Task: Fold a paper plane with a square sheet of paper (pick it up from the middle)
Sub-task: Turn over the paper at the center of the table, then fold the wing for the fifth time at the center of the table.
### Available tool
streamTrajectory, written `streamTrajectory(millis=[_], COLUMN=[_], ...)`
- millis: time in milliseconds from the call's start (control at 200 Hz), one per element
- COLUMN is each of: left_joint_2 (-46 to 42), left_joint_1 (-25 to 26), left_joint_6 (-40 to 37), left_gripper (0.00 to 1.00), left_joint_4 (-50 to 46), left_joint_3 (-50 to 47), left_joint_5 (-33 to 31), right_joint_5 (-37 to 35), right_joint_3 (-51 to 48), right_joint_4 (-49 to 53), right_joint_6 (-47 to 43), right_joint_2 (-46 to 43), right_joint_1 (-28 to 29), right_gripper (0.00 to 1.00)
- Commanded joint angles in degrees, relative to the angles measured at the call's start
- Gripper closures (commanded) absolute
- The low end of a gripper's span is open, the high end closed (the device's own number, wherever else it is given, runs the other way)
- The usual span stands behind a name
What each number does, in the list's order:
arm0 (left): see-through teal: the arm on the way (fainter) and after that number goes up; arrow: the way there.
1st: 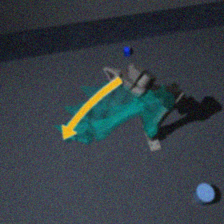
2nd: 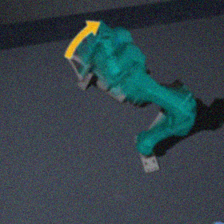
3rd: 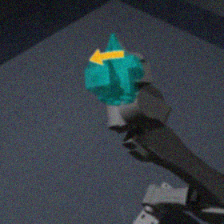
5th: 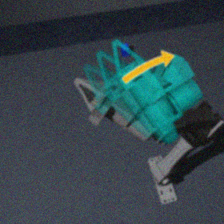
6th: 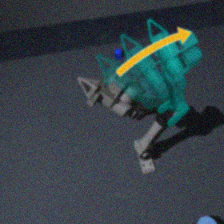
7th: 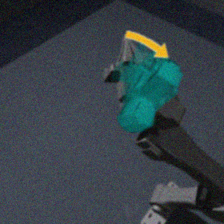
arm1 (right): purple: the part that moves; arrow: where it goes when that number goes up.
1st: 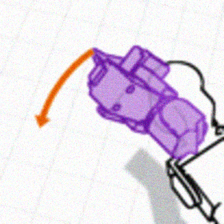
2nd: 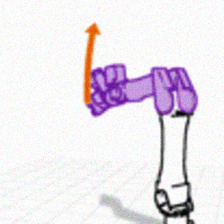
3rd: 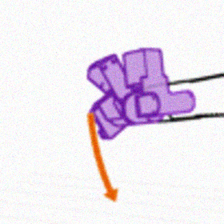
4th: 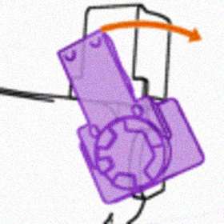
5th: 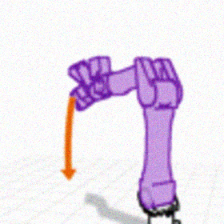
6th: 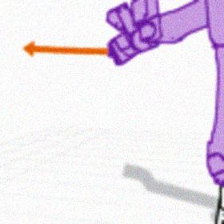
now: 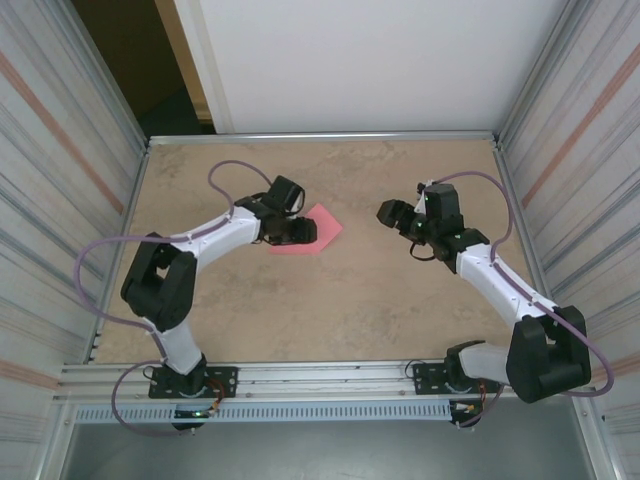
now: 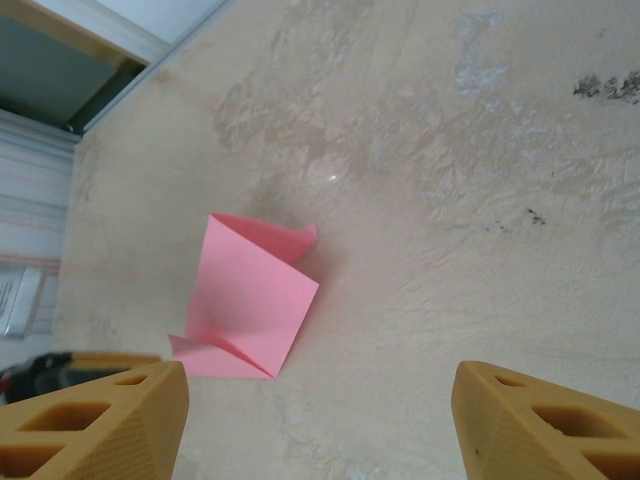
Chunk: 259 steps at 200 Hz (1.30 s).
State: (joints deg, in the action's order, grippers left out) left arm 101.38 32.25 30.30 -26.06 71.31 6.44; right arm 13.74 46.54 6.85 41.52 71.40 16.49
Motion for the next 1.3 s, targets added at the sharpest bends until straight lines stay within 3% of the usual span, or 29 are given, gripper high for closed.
streamTrajectory(millis=[0, 140, 446, 742, 1163, 1293], left_joint_2=[2.39, 5.7, 8.77, 8.81, 3.03, 2.8], left_joint_1=[-2.63, -5.26, -6.27, -6.41, -5.6, -5.54], left_joint_6=[1.95, 5.0, 7.59, 14.65, 27.92, 28.59], left_gripper=[0.38, 0.38, 0.38, 0.42, 0.45, 0.45], left_joint_4=[5.72, 10.24, 10.53, 11.53, 16.58, 17.29], left_joint_3=[-1.17, -1.69, -1.93, -6.26, -16.74, -17.51], left_joint_5=[3.63, 8.2, 6.68, 10.84, 15.48, 15.8], right_joint_5=[0.29, 0.12, 0.76, 7.82, 6.83, 5.19], right_joint_3=[0.12, 0.51, 1.09, -1.72, -0.84, 0.31], right_joint_4=[-0.48, 0.08, 0.22, -7.14, -12.41, -13.0], right_joint_6=[0.76, 0.64, 1.46, 17.12, 30.31, 32.69], right_joint_2=[0.48, 0.59, 2.77, 9.23, 20.77, 24.66], right_joint_1=[0.9, 1.46, 2.77, 5.83, 17.8, 20.27], right_gripper=[0.31, 0.31, 0.31, 0.33, 0.38, 0.46])
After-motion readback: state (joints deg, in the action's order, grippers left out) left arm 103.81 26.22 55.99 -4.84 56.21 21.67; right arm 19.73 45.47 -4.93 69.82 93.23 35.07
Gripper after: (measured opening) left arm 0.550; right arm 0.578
